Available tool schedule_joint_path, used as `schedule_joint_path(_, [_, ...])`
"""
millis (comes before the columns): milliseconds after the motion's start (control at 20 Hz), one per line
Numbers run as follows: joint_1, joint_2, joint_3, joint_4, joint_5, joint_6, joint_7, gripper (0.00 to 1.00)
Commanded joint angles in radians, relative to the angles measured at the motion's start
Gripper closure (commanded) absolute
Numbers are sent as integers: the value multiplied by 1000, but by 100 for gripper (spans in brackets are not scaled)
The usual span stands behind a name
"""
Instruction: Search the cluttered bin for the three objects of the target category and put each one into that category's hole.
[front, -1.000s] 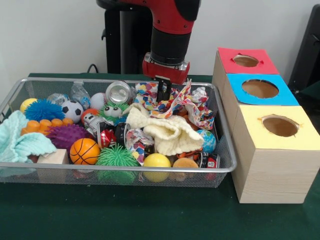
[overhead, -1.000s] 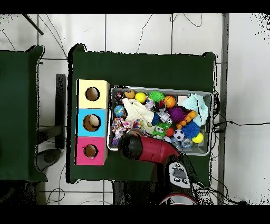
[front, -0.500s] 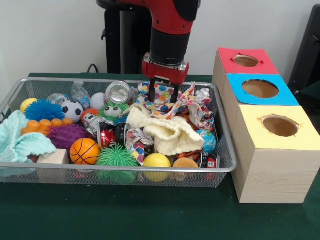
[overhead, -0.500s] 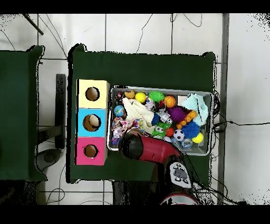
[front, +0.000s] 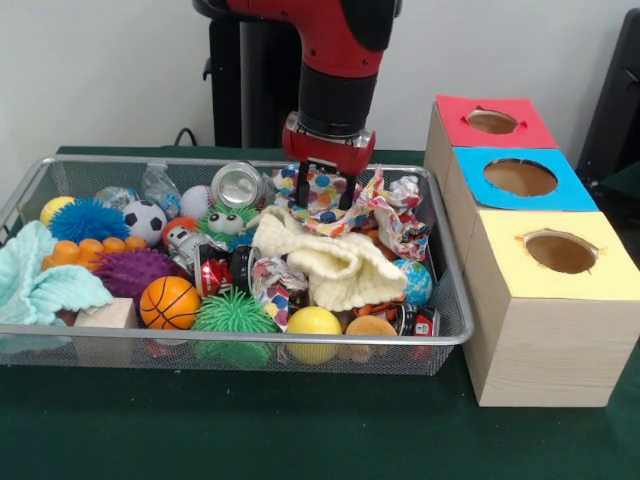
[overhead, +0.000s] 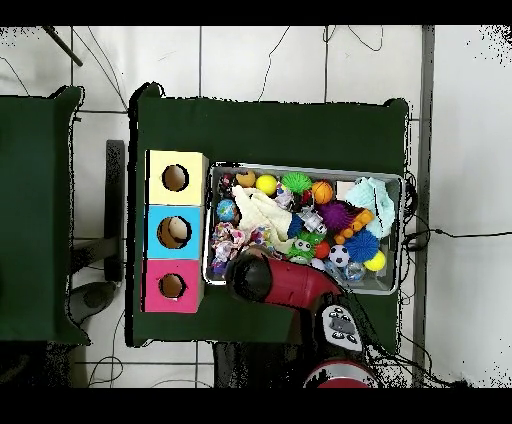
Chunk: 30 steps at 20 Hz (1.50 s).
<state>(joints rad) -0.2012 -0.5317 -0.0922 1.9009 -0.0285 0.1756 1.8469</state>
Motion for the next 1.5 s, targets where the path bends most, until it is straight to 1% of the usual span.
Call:
schedule_joint_path(50, [-47,123,103,-39,-43,-123,105,0])
schedule_joint_path(250, [-49,151,102,-44,-45,-147,103,0])
schedule_joint_path(550, [-44,152,97,-42,-50,-160,93,0])
schedule_joint_path(600, [-40,152,93,-43,-52,-162,97,100])
schedule_joint_path(750, [-31,149,85,-48,-49,-143,94,100])
schedule_joint_path(1000, [-23,143,77,-48,-42,-141,100,100])
schedule_joint_path(1100, [-20,135,76,-47,-35,-124,102,100])
schedule_joint_path(1300, [-25,115,80,-34,-38,-125,102,100])
schedule_joint_path(1400, [-16,29,77,7,-35,-77,101,100])
schedule_joint_path(1500, [16,-127,57,55,-20,41,93,100])
